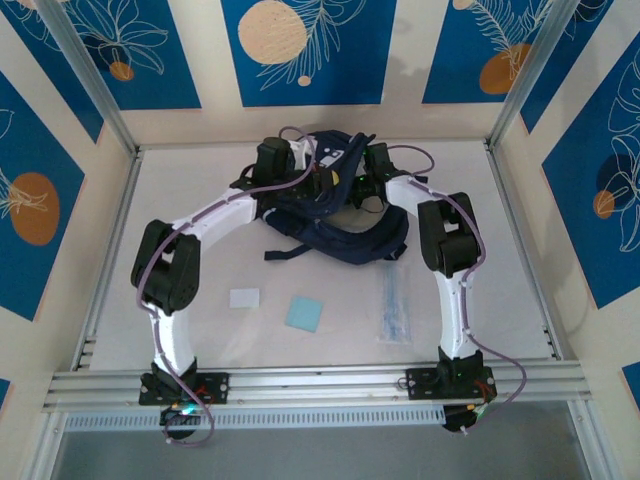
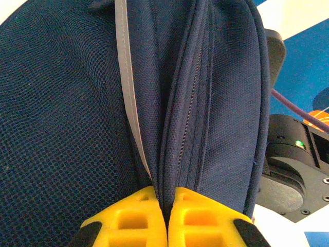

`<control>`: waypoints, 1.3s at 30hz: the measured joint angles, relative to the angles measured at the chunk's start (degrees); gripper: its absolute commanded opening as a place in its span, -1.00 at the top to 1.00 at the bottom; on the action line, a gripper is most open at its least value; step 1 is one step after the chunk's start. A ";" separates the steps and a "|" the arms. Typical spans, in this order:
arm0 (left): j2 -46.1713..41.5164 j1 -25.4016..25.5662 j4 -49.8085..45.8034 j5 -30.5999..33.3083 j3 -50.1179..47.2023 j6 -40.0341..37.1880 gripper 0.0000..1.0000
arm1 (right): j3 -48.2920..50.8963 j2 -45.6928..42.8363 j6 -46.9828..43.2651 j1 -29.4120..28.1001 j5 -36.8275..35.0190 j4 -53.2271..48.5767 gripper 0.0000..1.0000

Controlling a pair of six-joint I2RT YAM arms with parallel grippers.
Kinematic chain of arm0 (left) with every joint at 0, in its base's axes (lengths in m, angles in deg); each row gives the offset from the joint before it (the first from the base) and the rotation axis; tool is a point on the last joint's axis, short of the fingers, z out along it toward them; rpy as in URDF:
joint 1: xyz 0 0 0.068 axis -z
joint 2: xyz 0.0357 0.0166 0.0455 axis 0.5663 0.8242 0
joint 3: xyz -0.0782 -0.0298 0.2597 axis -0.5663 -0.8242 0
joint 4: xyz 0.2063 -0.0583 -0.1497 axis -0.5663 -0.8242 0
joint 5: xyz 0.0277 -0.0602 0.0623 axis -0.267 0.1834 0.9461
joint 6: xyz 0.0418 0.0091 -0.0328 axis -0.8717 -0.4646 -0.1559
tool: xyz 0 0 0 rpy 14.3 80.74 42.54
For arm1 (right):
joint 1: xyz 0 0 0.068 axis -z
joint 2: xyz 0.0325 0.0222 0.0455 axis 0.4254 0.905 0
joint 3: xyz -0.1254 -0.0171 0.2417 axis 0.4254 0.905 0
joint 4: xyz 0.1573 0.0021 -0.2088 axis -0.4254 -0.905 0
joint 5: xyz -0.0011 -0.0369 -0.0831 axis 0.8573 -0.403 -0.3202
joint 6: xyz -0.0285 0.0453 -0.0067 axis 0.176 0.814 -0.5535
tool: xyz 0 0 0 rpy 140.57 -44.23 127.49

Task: Pack the student bag
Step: Place the glasses case in the student bag, then pick up the loose stationery from the bottom-right of the table.

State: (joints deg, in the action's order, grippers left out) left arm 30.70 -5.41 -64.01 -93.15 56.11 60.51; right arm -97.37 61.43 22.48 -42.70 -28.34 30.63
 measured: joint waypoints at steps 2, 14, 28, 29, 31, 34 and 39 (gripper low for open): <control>-0.22 -0.46 0.09 0.00 -0.81 0.04 1.00 | 2.78 -2.86 -2.14 0.09 -0.26 -2.45 0.37; -0.68 -1.14 0.15 -0.20 -1.66 -1.01 1.00 | 24.79 -36.04 -15.43 5.07 -9.57 -25.07 -0.99; -1.40 -1.22 0.55 -0.02 -2.91 -1.33 1.00 | 47.19 -46.49 -14.23 0.24 -29.33 -37.20 -0.99; -1.51 -1.22 0.55 0.00 -2.99 -1.33 1.00 | 47.56 -45.55 -13.84 -0.48 -30.32 -36.83 -0.99; -1.62 -1.22 0.52 0.00 -3.04 -1.33 1.00 | 48.02 -43.30 -13.31 -1.66 -31.43 -35.47 -0.99; -1.70 -1.31 0.52 0.00 -3.15 -1.33 1.00 | 48.04 -40.19 -12.74 -3.04 -33.09 -34.16 -0.99; -2.19 -1.33 0.50 0.02 -3.72 -1.38 1.00 | 47.45 -39.60 -11.74 -6.47 -37.18 -35.01 -0.61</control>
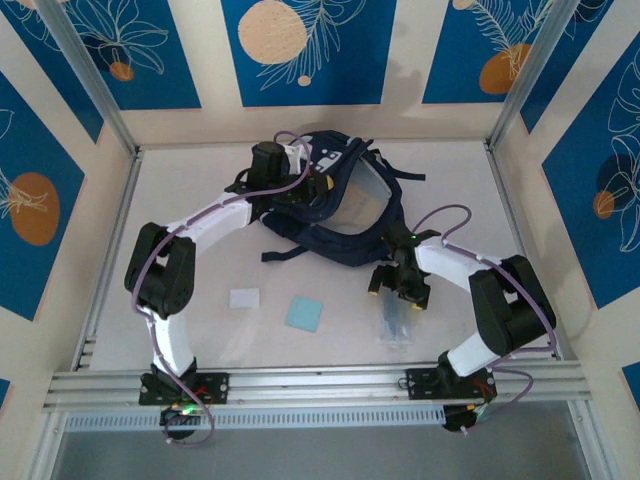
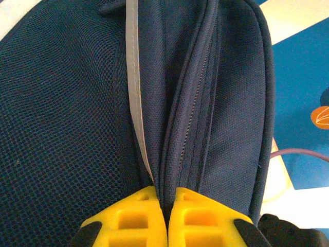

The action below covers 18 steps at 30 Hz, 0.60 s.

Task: Pack the student bag
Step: Pick up the loose stationery from the bottom-right of the table.

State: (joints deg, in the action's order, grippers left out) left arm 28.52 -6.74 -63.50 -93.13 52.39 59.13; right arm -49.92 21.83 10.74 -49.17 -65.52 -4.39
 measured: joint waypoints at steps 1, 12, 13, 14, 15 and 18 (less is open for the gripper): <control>-0.04 -0.04 0.00 0.00 -0.02 -0.02 1.00 | 0.07 0.02 0.48 -0.07 -0.68 -0.31 -0.41; -0.48 -0.24 -0.04 0.04 -0.33 -0.17 1.00 | 0.66 -3.43 0.87 -0.07 0.33 0.20 0.85; -0.68 -0.26 -0.07 0.11 -0.50 -0.17 1.00 | 0.66 -4.24 1.05 -0.07 0.76 0.07 0.98; -0.81 -0.28 -0.07 0.24 -0.61 -0.17 1.00 | 0.63 -4.87 0.76 -0.07 1.09 -0.11 1.00; -0.85 -0.31 -0.09 0.28 -0.70 -0.17 1.00 | 0.61 -5.55 1.22 -0.07 1.55 -0.09 1.00; -1.05 -0.33 -0.26 0.44 -0.81 -0.17 1.00 | 0.55 -6.64 1.09 -0.07 2.47 -0.17 1.00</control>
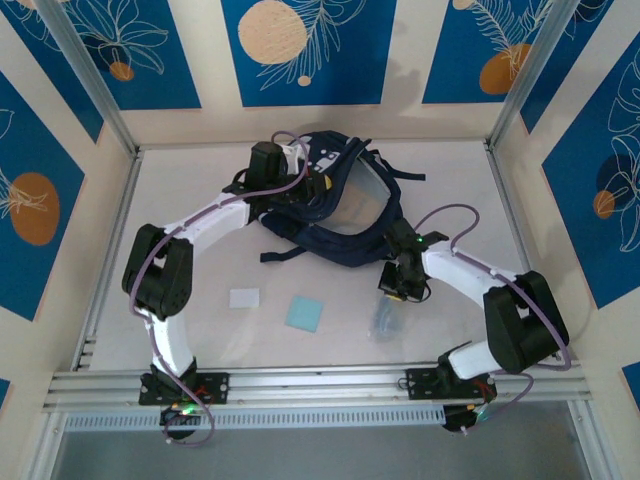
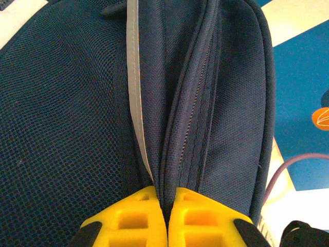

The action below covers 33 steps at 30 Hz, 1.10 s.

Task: Pack the student bag
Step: Pick up the loose stationery from the bottom-right of the table, then place the loose stationery in the student bag.

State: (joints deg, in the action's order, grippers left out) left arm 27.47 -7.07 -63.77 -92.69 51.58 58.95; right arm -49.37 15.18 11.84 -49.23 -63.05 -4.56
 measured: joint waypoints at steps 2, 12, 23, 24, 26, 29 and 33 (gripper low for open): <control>-0.20 0.00 -0.15 0.02 0.00 -0.02 1.00 | -0.02 -1.16 0.02 0.11 0.57 -0.81 1.00; -0.35 -0.15 -0.24 0.00 0.00 0.00 1.00 | -8.35 -15.23 -3.65 9.11 9.75 -9.27 1.00; -0.44 -0.09 -0.22 -0.02 0.00 0.11 1.00 | -17.55 -4.44 -3.52 14.43 19.98 8.59 1.00; -0.44 -0.02 -0.22 -0.04 0.00 0.15 1.00 | -17.99 -2.14 -2.84 14.43 20.61 10.97 1.00; -0.46 0.13 -0.22 -0.02 -0.02 0.22 1.00 | -19.71 3.32 -1.44 14.43 21.73 15.13 1.00; -0.52 0.35 -0.22 -0.04 -0.02 0.22 1.00 | -22.97 11.52 1.33 14.23 23.41 21.51 1.00; -0.52 0.63 -0.22 -1.03 0.00 0.11 1.00 | -28.30 22.36 6.16 13.25 25.55 30.38 1.00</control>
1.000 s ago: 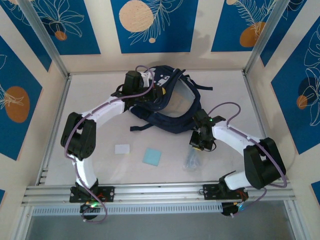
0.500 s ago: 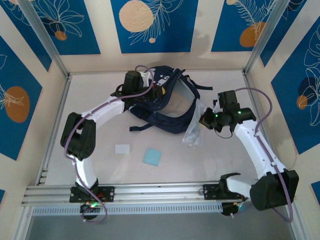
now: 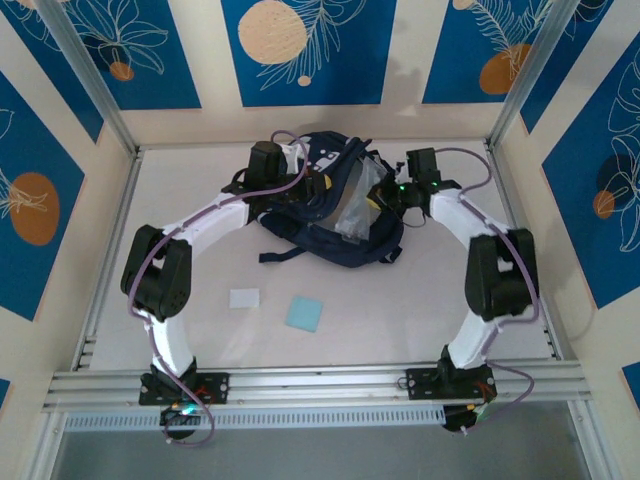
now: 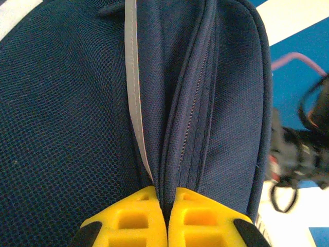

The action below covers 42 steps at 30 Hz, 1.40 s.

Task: Pack the student bag
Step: Place the loose stationery in the student bag.

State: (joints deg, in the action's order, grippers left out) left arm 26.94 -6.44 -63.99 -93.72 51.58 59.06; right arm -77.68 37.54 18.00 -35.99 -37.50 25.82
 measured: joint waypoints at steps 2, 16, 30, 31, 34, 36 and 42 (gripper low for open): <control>0.00 0.04 -0.07 -0.76 0.09 -0.09 1.00 | -3.19 5.14 2.78 -1.07 0.66 3.43 1.00; 2.73 0.35 -6.45 -2.95 8.90 -1.60 1.00 | -25.29 28.28 20.72 -8.96 3.56 13.84 1.00; 3.48 -0.87 -6.36 -4.90 8.39 -1.68 1.00 | -15.52 22.53 20.48 -8.35 2.82 13.68 0.12; 3.41 -1.07 -6.40 -5.07 8.17 -1.88 1.00 | -14.05 21.05 20.26 -8.07 2.67 13.33 0.02; 2.99 -1.68 -6.45 -5.49 7.67 -2.71 1.00 | -8.74 14.16 17.35 -6.60 2.01 11.34 -0.18; 2.67 -1.99 -6.45 -5.64 7.50 -2.84 1.00 | -7.06 10.03 15.52 -5.53 1.14 9.20 -0.22; 2.60 -2.21 -6.32 -6.08 7.39 -2.69 1.00 | -5.25 1.01 10.03 -2.51 -2.49 5.03 -0.21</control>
State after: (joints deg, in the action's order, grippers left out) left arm 29.54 -8.65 -70.30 -99.80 58.97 56.37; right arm -82.92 38.55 28.03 -38.50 -39.99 30.85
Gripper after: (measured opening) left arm 0.058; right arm 0.610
